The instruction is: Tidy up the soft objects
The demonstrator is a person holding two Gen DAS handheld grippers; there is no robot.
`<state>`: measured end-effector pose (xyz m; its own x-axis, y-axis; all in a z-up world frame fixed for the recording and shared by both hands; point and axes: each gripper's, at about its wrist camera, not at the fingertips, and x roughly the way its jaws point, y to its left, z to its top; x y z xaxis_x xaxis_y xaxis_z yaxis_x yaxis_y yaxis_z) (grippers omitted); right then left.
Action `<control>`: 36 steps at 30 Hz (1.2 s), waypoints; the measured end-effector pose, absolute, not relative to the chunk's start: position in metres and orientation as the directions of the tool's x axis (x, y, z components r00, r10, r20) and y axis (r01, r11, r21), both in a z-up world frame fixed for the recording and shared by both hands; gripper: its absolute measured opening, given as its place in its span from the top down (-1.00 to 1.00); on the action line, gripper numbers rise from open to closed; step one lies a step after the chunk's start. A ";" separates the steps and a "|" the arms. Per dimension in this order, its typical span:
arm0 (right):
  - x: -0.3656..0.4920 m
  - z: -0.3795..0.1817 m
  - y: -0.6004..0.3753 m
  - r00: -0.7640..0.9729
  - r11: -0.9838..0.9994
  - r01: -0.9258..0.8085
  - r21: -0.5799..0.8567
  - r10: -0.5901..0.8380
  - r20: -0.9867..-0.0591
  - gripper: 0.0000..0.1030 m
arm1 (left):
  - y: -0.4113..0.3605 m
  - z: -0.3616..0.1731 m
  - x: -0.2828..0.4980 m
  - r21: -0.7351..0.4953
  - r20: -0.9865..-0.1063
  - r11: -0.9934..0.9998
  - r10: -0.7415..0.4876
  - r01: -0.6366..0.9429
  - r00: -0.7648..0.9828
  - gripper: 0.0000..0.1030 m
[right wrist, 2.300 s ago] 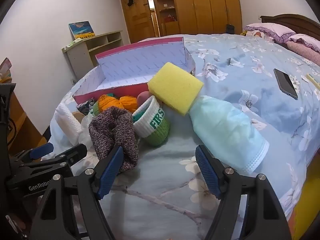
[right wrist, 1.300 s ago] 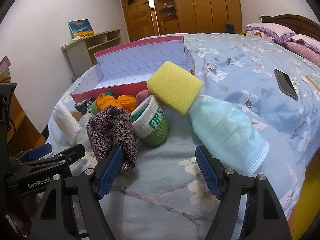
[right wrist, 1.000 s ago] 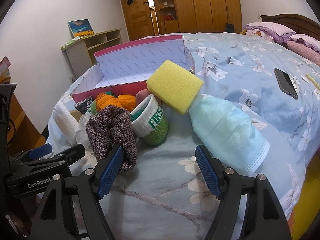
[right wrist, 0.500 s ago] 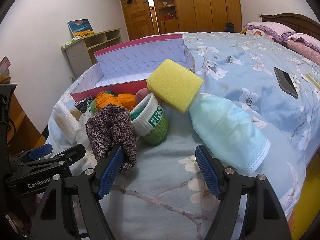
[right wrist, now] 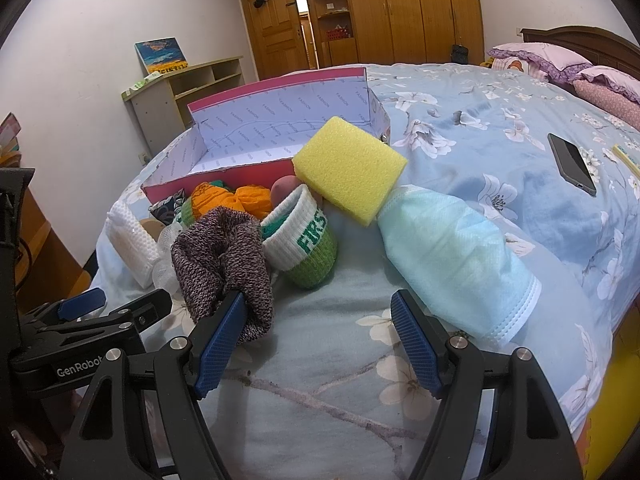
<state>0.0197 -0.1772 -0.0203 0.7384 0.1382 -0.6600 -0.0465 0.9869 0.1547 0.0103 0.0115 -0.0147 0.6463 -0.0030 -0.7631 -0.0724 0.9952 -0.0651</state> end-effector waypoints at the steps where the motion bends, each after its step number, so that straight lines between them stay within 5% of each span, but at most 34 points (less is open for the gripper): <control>1: 0.020 -0.021 -0.178 0.738 0.987 -0.047 0.155 0.139 -0.660 -0.47 | 0.012 -0.015 0.010 -0.065 -0.763 0.995 -0.003 -0.072 0.646 -0.97; 36: 0.020 -0.019 -0.189 0.742 0.981 -0.043 0.190 0.159 -0.651 -0.47 | 0.018 -0.002 -0.003 -0.089 -0.747 0.996 -0.076 0.015 0.660 -0.97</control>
<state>0.0200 -0.1885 -0.0191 0.7422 0.1585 -0.6511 -0.0430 0.9809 0.1898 -0.0026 0.0179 -0.0025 0.6605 -0.0763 -0.7469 0.0149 0.9960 -0.0886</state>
